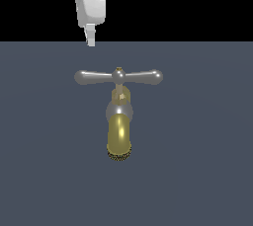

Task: Turn on the faucet by rotating a designated handle.

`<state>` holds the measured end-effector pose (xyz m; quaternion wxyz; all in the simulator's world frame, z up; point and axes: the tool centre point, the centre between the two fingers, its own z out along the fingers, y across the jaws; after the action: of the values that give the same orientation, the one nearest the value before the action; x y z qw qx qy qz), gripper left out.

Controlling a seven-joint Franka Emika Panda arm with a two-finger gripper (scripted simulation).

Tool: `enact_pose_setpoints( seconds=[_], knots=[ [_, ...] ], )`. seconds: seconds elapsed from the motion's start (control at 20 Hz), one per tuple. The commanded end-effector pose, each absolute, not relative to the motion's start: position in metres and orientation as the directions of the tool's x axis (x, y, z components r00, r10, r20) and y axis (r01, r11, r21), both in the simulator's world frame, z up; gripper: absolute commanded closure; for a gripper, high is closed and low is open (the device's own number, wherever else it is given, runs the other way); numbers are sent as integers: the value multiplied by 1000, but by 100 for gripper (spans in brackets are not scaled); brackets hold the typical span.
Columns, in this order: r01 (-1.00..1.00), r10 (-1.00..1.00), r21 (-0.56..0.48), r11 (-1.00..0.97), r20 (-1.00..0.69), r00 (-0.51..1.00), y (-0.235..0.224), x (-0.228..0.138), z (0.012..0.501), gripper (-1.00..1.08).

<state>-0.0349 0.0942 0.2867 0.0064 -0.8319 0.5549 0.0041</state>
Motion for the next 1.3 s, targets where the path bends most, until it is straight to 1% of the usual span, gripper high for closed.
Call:
enact_pose_setpoints(
  seconds=[0.0, 0.35, 0.65, 0.95, 1.25],
  knots=[
    [-944, -944, -5, -330, -13, 330, 100, -28, 273, 108],
    [-983, -983, -1, -185, -7, 185, 114, -14, 235, 108],
    [-995, -995, 0, -97, -3, 97, 122, -7, 212, 108],
    [-999, -999, 0, -49, -1, 49, 126, -4, 199, 108],
    [-999, -999, 0, -40, 0, 40, 127, -4, 197, 108]
  ],
)
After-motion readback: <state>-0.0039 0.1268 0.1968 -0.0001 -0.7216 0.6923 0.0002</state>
